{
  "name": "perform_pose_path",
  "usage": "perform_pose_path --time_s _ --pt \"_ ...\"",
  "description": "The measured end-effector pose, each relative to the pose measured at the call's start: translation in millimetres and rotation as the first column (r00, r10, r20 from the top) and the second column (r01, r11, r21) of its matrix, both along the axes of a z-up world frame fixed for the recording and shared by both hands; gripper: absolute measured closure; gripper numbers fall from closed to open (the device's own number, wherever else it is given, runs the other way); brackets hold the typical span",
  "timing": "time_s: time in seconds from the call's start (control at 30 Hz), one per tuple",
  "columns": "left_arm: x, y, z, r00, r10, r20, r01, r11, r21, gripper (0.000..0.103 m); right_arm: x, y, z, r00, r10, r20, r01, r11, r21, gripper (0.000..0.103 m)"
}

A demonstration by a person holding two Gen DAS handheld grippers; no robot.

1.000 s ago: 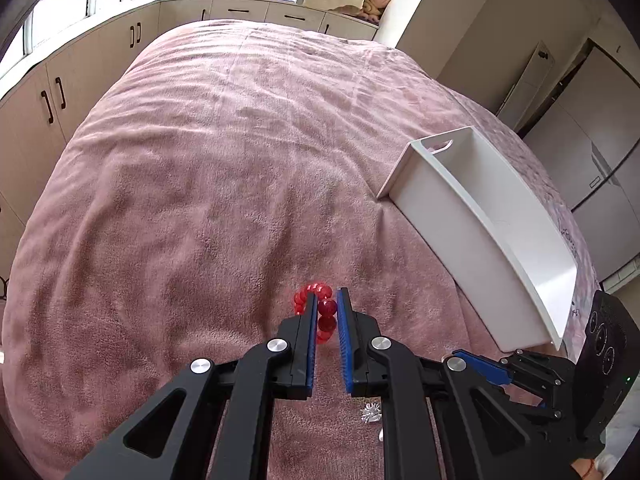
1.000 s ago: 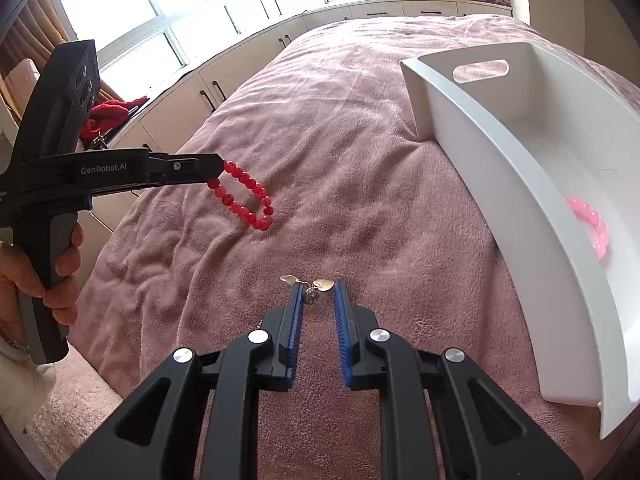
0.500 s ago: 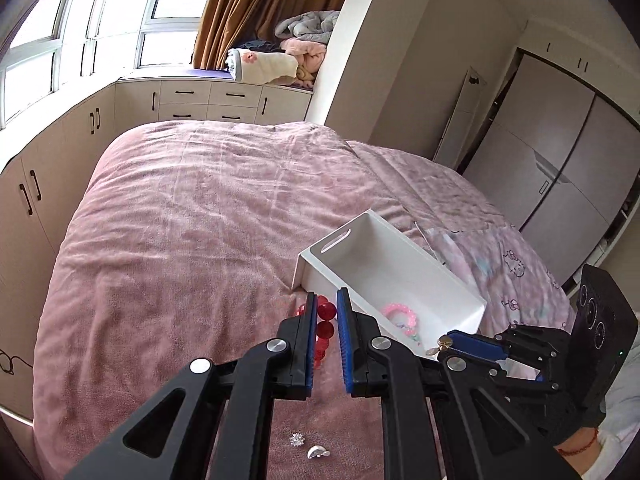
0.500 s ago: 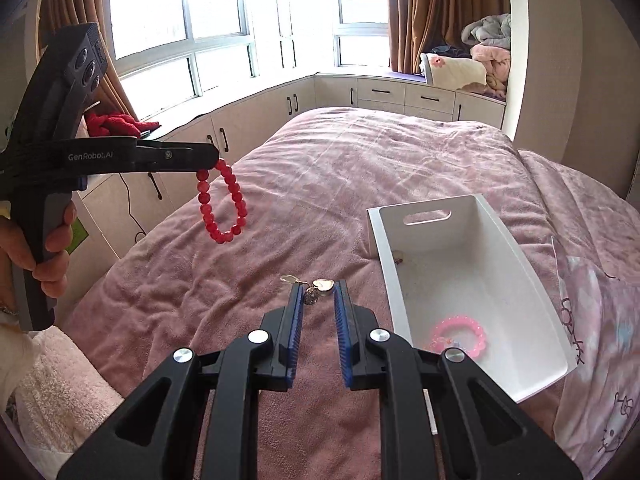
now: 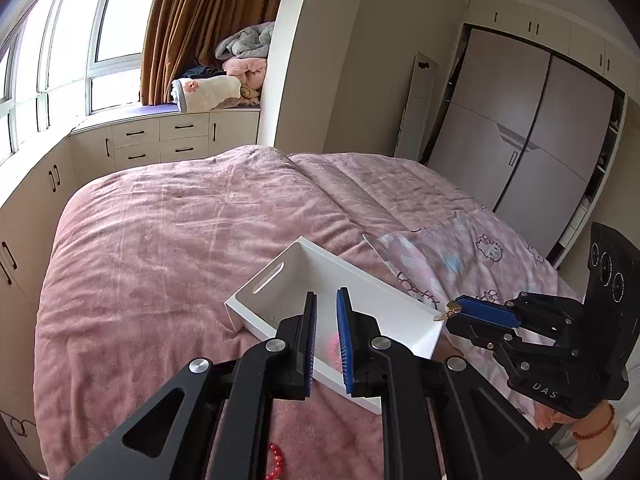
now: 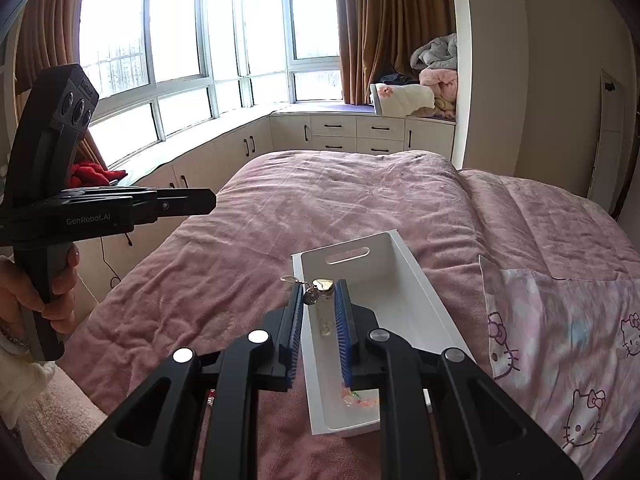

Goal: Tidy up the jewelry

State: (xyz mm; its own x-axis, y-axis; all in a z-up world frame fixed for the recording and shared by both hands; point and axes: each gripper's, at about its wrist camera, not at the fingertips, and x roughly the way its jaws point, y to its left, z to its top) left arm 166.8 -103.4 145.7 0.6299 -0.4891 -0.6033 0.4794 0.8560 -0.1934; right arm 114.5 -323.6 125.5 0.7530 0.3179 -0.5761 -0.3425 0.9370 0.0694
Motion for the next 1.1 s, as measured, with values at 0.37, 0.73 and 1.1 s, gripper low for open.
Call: perform_pose_path --time_s 0.37,0.73,1.1 --pt "10 51 -184 0.933 0.120 -0.338 -0.042 0.972 0.229 0.064 -1 -12 -16 0.999 -0.015 -0.045 0.017 0.999 0.034 0.086" --pt "5 58 -271 0.892 0.143 -0.428 0.029 0.928 0.371 0.064 0 11 -28 0.998 0.020 -0.066 -0.020 1.000 0.001 0.086" --pt "-13 39 -238 0.916 0.041 -0.400 0.108 0.933 0.343 0.088 4 12 -39 0.996 0.032 -0.085 -0.032 0.999 0.005 0.086"
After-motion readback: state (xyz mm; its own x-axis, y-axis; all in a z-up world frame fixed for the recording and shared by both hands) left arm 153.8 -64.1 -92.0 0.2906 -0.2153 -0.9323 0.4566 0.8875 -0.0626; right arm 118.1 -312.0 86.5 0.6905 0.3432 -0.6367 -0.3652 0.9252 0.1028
